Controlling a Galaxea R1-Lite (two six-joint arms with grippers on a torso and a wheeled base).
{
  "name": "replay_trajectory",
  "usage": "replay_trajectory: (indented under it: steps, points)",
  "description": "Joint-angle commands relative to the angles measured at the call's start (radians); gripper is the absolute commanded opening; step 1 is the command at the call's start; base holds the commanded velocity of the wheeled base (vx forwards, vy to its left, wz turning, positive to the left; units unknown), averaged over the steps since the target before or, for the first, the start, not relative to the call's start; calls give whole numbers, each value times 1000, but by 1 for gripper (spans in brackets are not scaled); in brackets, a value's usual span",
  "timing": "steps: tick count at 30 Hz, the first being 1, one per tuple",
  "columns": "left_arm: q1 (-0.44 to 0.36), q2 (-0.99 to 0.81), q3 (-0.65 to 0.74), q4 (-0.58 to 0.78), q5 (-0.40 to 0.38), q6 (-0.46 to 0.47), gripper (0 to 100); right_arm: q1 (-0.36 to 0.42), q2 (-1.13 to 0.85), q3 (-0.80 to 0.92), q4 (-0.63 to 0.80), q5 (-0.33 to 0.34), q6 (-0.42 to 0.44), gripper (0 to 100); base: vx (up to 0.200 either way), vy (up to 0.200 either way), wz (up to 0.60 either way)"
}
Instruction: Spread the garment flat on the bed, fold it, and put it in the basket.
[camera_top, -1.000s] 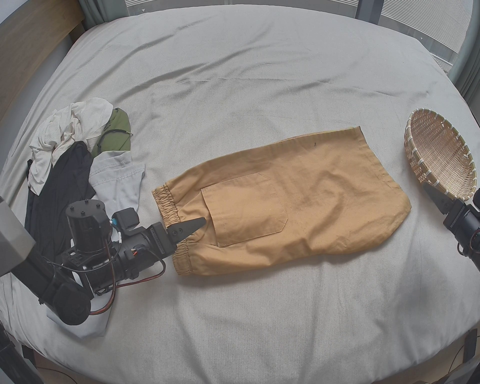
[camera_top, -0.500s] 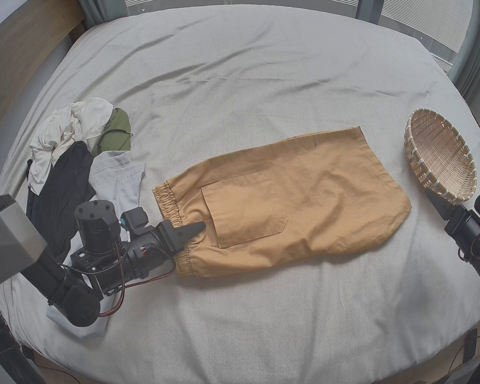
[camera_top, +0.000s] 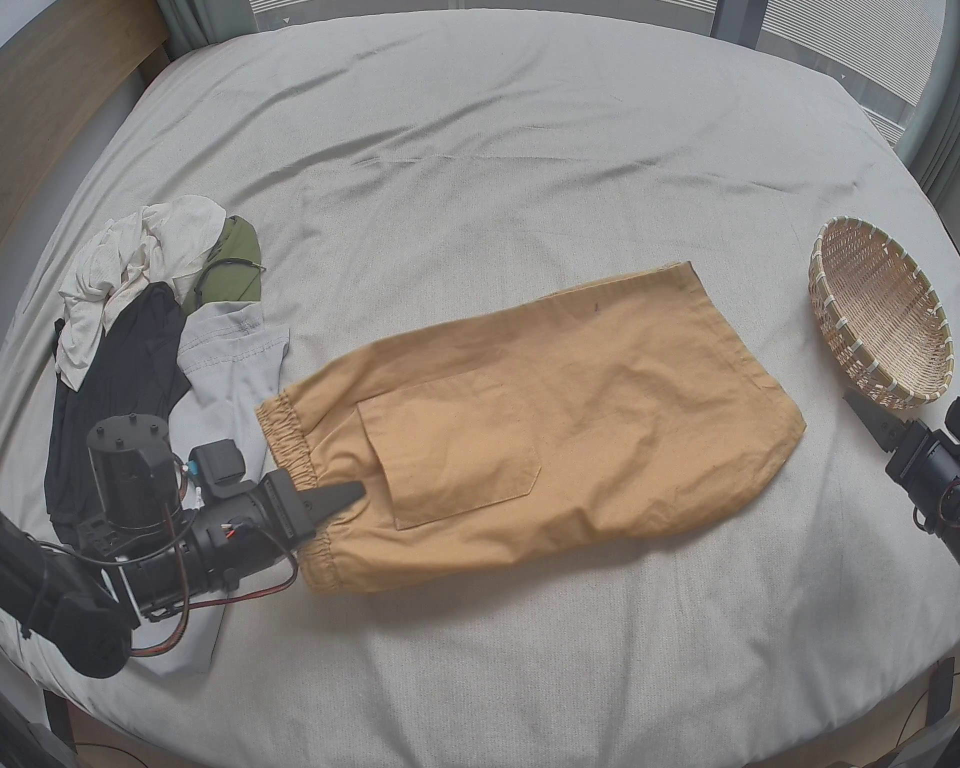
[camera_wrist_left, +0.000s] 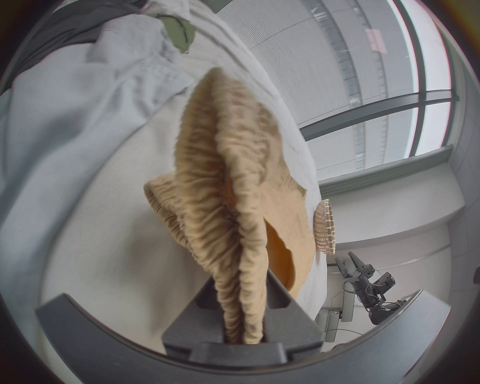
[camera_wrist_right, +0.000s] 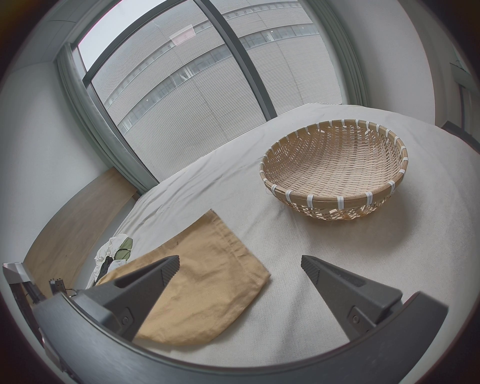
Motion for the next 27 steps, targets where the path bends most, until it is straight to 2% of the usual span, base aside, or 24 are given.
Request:
replay_trajectory:
  steps: [1,4,12,17,24,27]
  points:
    - [61,-268,20,199,-12,12,0,4,8,8,0,8,0,100,0,0,0]
    - [78,-337,21,268,-12,23,0,5,9,8,0,9,0,100,0,0,0]
    - [202,-435,23,429,-19,112,0,5,18,0,-3,16,2,100,0,0,0]
    - [249,-478,15,501,-39,127,0,4,20,0,0,32,2,100,0,0,0]
    - [228,-479,3,512,-41,126,0,5,34,2,-6,32,2,100,0,0,0]
    - [174,-456,-58,513,-38,124,0,5,35,-1,-6,32,2,100,0,0,0]
